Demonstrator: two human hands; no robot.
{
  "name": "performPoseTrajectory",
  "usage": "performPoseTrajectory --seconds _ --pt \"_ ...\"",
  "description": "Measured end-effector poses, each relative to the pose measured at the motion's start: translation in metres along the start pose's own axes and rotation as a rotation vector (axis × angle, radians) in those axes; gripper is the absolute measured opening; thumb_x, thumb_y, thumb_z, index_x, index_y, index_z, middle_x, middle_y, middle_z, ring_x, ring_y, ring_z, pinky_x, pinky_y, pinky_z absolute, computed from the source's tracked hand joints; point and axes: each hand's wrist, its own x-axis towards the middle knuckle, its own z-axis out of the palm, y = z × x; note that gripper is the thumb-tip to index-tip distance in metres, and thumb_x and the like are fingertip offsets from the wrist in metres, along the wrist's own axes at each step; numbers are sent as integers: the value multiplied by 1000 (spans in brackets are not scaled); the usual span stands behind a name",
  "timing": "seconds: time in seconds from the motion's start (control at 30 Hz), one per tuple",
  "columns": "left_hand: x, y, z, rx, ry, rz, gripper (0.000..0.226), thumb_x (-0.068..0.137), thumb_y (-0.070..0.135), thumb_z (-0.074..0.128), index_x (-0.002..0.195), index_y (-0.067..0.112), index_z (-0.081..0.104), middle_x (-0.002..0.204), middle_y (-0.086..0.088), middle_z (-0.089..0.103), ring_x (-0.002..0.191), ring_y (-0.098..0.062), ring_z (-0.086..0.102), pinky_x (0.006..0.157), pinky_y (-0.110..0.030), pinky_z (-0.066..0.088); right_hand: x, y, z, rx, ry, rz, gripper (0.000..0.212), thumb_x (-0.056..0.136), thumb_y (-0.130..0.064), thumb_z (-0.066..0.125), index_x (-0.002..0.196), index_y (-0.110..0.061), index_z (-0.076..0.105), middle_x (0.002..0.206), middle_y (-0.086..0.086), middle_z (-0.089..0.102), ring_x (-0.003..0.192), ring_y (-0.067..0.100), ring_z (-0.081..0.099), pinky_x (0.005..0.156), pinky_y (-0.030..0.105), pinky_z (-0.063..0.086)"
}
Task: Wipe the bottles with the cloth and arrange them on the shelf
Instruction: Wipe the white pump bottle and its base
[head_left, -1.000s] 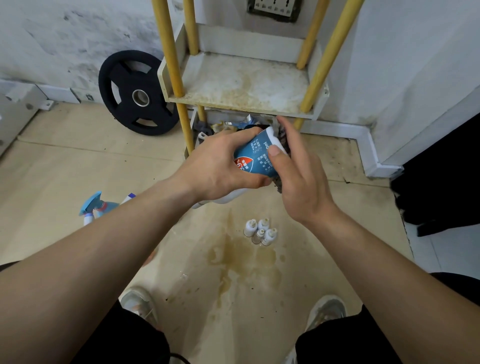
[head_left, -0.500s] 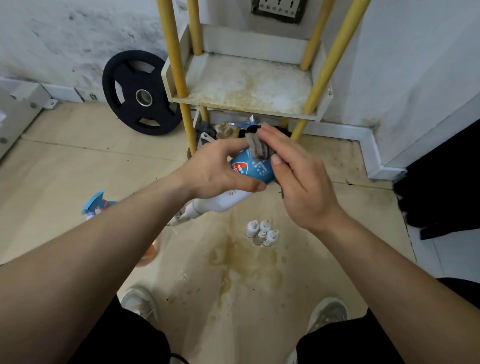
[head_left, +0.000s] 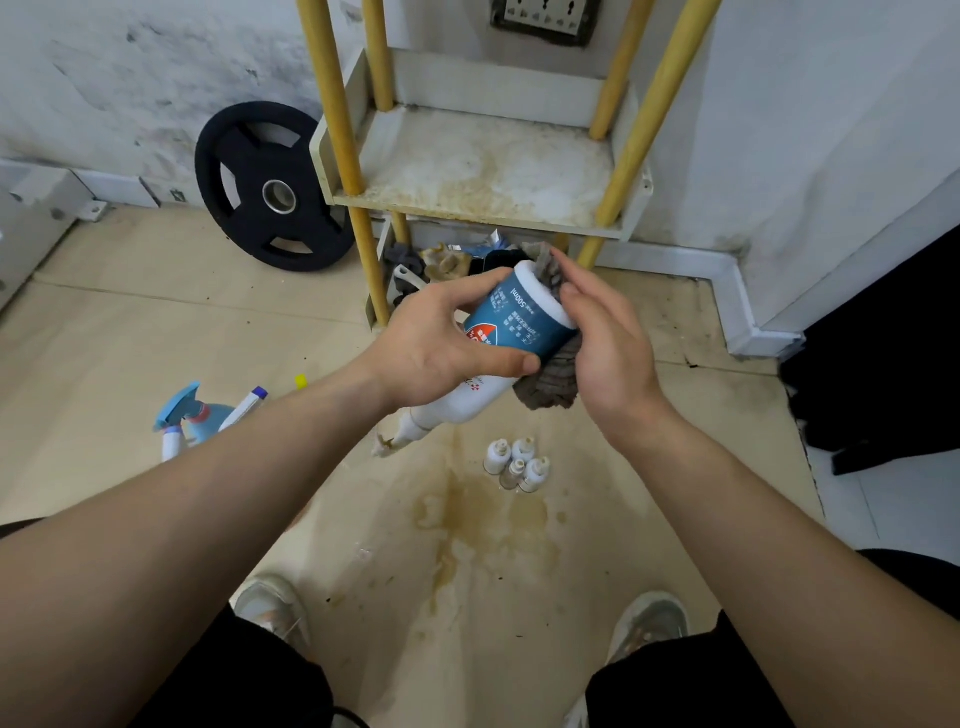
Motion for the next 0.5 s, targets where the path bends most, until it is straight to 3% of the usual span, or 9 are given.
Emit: performPoseTrajectory --seconds 0.07,0.13,0.23,0.33,0.4,0.43,0.5 --pt "1 2 -2 -37 -6 -8 64 69 35 91 127 33 67 113 10 73 107 -11 67 101 -46 52 -5 4 0 -157 0 -119 47 102 -25 40 147 -17 52 148 -4 55 140 10 48 116 39 42" --pt "1 4 -4 -52 -10 -19 55 70 32 92 120 31 70 111 9 73 105 -10 68 101 -44 53 -8 3 -3 -312 -30 -262 47 102 -23 39 147 -17 52 151 -10 48 150 11 33 122 34 31" --pt "1 7 -4 21 -32 14 51 69 37 90 115 28 70 105 9 74 99 -10 69 95 -43 55 -5 1 -5 -377 -91 -368 42 102 -13 41 141 -14 58 150 0 54 147 11 39 122 37 32" --pt "-1 6 -1 93 -63 32 57 68 38 91 120 27 68 107 10 72 100 -9 68 93 -41 55 1 -4 -5 -157 -80 -163 39 102 -14 41 134 -16 63 138 0 63 131 6 56 108 31 48" --pt "-3 5 2 63 -57 37 69 70 35 92 133 27 63 116 11 71 107 -8 66 98 -39 54 7 -5 -8 24 -12 -5 34 106 -13 40 122 -16 70 116 -1 74 109 9 69 90 29 56" --pt "-4 6 3 21 -36 29 71 71 33 91 136 27 61 118 10 71 110 -9 66 99 -39 53 10 -3 -9 108 12 58 33 107 -17 40 116 -15 72 109 0 76 105 13 71 89 33 57" --pt "-6 7 4 -111 32 -18 64 76 29 89 134 26 62 117 7 72 110 -12 66 98 -36 54 10 1 -5 253 24 162 40 106 -34 43 123 -9 69 120 11 73 116 26 68 104 49 52"
